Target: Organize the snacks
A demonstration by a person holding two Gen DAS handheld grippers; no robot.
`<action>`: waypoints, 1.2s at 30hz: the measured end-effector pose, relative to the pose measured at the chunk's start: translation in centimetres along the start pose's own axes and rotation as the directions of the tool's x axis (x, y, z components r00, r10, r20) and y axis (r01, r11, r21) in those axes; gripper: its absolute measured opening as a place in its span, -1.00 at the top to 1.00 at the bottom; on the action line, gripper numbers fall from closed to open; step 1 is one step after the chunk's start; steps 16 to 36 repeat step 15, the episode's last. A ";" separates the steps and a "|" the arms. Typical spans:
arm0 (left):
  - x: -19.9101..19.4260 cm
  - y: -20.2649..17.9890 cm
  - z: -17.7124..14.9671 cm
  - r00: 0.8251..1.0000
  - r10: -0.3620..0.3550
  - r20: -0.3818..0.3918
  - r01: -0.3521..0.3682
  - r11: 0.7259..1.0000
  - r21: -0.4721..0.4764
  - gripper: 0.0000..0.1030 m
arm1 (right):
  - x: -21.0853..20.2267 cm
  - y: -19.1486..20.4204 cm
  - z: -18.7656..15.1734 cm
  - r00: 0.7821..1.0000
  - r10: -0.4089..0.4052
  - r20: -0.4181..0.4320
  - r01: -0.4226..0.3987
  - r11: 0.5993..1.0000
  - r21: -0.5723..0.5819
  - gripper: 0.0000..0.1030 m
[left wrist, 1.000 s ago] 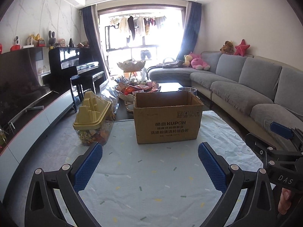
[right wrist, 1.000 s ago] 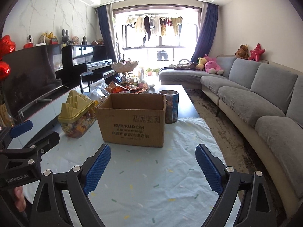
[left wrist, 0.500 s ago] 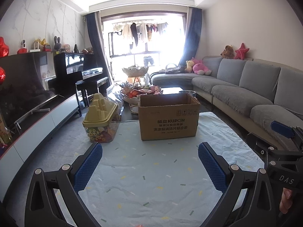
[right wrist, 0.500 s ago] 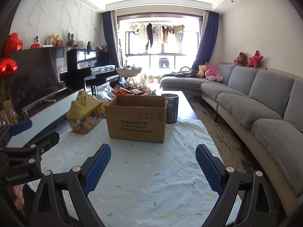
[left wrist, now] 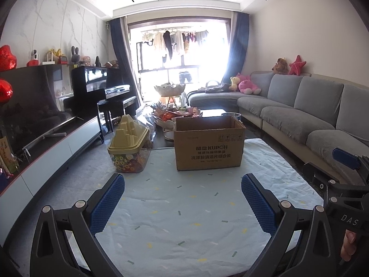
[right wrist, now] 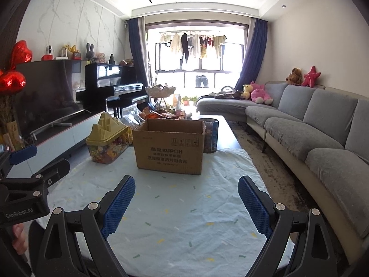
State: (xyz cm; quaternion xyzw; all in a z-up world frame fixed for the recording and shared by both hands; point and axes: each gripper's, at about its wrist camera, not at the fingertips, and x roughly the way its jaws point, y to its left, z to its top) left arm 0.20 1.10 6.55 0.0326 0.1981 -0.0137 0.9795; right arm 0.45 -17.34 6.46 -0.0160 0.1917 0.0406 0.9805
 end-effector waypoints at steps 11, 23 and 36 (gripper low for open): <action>-0.2 0.2 -0.3 1.000 0.003 0.000 -0.003 1.000 -0.003 -1.00 | 0.0 -0.1 -0.3 1.000 0.004 -0.007 -0.004 1.000 0.007 -0.78; -0.1 0.1 -0.3 1.000 0.003 -0.002 -0.003 1.000 -0.004 -1.00 | 0.1 -0.2 -0.4 1.000 0.007 -0.011 -0.007 1.000 0.012 -0.78; -0.1 0.1 -0.3 1.000 0.003 -0.002 -0.003 1.000 -0.004 -1.00 | 0.1 -0.2 -0.4 1.000 0.007 -0.011 -0.007 1.000 0.012 -0.78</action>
